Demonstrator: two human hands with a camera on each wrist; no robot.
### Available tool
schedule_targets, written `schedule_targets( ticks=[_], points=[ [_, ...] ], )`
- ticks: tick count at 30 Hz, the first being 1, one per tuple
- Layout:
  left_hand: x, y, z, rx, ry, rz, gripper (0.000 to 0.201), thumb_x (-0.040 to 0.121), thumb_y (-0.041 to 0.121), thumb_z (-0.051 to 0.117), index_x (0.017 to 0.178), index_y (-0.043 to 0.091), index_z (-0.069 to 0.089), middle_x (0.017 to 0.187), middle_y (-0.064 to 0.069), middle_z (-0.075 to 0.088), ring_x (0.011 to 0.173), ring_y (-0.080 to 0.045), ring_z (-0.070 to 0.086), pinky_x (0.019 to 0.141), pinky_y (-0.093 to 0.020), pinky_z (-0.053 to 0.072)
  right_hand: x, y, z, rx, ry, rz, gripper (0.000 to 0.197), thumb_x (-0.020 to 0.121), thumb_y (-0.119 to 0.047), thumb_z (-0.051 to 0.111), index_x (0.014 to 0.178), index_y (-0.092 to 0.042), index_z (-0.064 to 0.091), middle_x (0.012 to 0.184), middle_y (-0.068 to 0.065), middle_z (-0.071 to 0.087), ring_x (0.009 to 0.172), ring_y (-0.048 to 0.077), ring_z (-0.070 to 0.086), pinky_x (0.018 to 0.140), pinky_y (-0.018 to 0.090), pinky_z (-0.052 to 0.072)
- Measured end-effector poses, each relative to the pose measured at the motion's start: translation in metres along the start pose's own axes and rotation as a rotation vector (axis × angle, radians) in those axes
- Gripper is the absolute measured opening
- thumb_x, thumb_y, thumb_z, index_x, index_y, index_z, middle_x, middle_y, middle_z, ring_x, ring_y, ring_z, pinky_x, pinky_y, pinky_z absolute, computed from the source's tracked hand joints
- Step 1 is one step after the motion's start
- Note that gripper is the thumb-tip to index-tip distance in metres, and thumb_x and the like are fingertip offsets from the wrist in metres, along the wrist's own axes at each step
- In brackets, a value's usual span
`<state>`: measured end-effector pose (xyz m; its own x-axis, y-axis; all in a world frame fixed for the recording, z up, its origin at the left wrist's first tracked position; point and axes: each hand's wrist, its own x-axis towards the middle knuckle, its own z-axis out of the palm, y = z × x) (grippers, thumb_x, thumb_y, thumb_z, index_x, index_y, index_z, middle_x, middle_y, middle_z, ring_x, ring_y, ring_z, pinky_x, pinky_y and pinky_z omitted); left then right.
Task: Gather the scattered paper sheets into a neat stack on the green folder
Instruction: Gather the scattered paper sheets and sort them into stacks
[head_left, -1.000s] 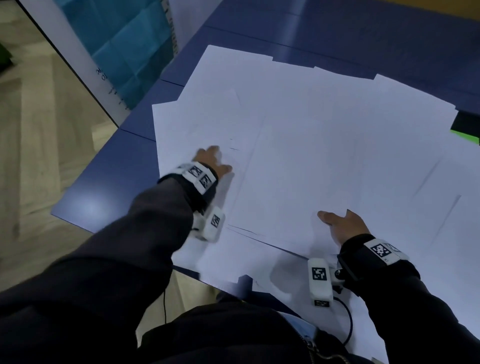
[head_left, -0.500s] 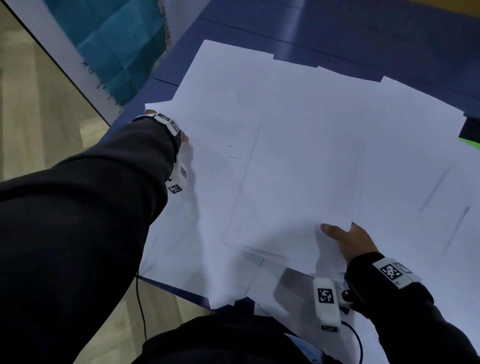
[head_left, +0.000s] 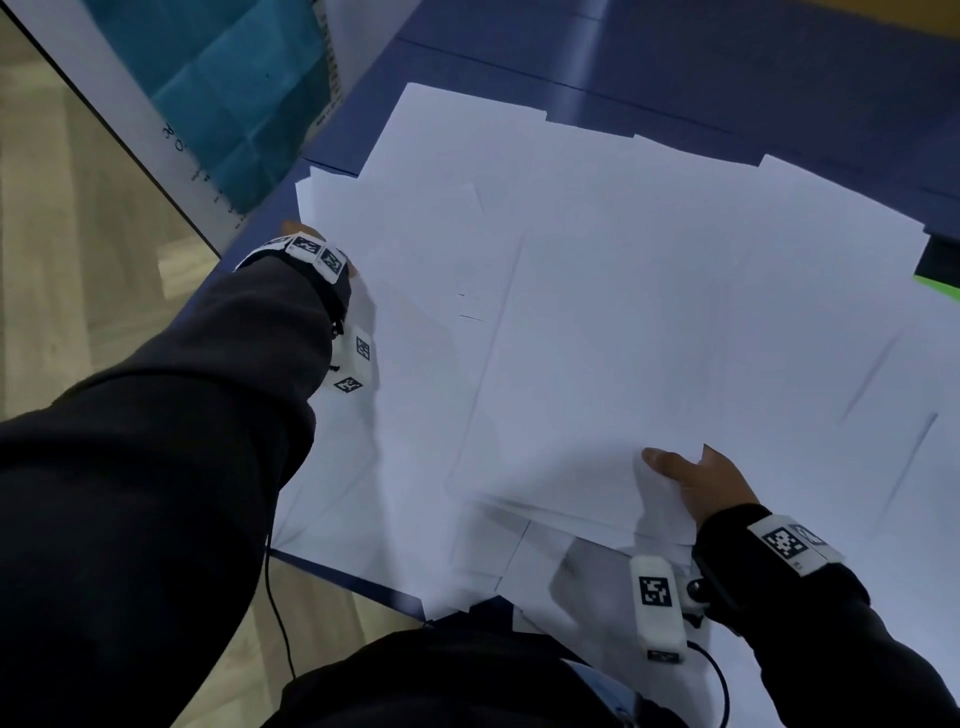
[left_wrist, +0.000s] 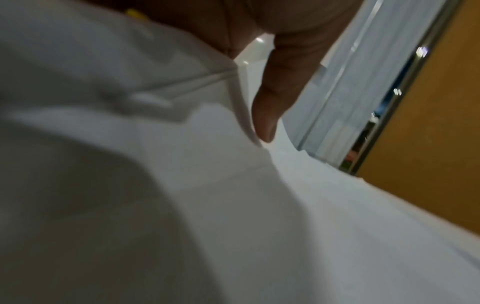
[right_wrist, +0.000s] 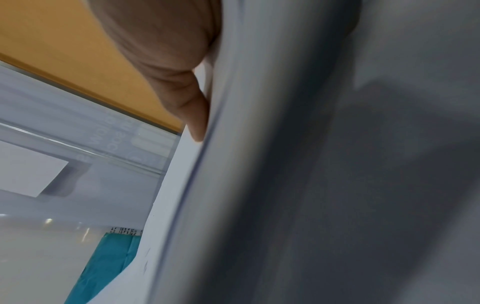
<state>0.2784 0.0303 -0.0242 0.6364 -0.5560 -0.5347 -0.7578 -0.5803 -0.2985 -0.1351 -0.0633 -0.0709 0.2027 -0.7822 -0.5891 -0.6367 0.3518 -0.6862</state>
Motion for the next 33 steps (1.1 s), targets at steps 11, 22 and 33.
schedule_targets(
  ticks=[11, 22, 33],
  points=[
    [-0.026, -0.012, -0.007, -1.197, 0.422, -0.154, 0.034, 0.093, 0.021, 0.048, 0.126, 0.012, 0.054, 0.112, -0.011, 0.059, 0.098, -0.029, 0.055, 0.078, -0.025, 0.036, -0.014, -0.012, -0.001, 0.099, -0.037, 0.017, 0.073, 0.08, -0.024, 0.072, 0.136, 0.006, 0.036, 0.136, 0.016, 0.046, 0.126, 0.03, 0.043, 0.103, 0.037, 0.031],
    [-0.089, -0.046, -0.065, -1.339, 0.917, -0.05, 0.026, 0.094, 0.024, 0.045, 0.116, 0.016, 0.056, 0.099, 0.004, 0.052, 0.083, -0.013, 0.049, 0.047, -0.001, 0.034, -0.034, 0.0, -0.004, 0.121, -0.02, -0.015, 0.058, 0.09, -0.011, 0.06, 0.136, 0.011, 0.033, 0.134, 0.021, 0.047, 0.124, 0.032, 0.044, 0.098, 0.033, 0.033],
    [-0.114, -0.036, -0.085, -1.566, 1.003, 0.1, 0.034, 0.091, 0.014, 0.049, 0.121, 0.0, 0.056, 0.083, 0.01, 0.052, 0.05, 0.013, 0.044, 0.055, -0.002, 0.036, -0.043, 0.009, -0.005, 0.03, -0.022, -0.03, 0.067, 0.09, -0.019, 0.06, 0.141, 0.007, 0.026, 0.146, 0.019, 0.036, 0.134, 0.032, 0.036, 0.102, 0.034, 0.03]
  ],
)
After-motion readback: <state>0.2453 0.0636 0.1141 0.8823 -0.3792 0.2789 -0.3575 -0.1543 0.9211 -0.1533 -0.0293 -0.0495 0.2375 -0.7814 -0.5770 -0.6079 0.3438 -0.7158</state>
